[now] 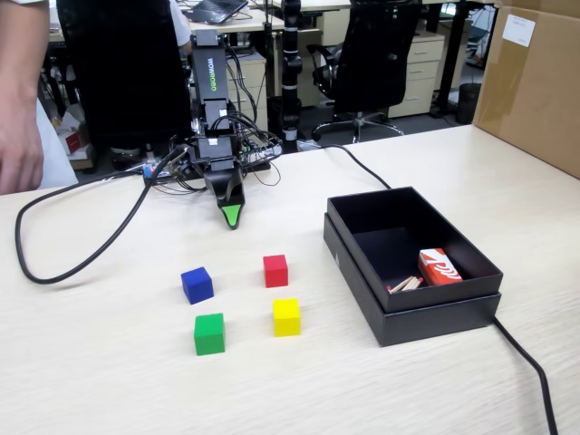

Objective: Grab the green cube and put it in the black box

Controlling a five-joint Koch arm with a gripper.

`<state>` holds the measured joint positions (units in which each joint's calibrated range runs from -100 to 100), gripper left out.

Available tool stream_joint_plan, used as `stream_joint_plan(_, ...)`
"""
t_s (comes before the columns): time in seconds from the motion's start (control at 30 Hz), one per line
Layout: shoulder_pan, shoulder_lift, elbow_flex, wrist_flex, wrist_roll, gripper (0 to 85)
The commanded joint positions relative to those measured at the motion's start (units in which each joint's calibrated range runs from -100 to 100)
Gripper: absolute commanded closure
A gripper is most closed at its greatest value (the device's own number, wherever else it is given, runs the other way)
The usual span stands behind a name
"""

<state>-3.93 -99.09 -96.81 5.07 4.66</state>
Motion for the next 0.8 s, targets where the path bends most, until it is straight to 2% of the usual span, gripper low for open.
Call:
stream_joint_plan(0.0,0.39,0.01,-0.38,-2.95,-0.68,35.9)
stream_joint_plan(0.23,1.27,0.01,-0.29,-2.95,-1.03,37.0)
stream_joint_plan(0.37,1.27,0.01,0.16,-3.65,-2.44,38.3)
stream_joint_plan(0.77,1.22,0.01,17.39,-28.27,-2.15,38.2)
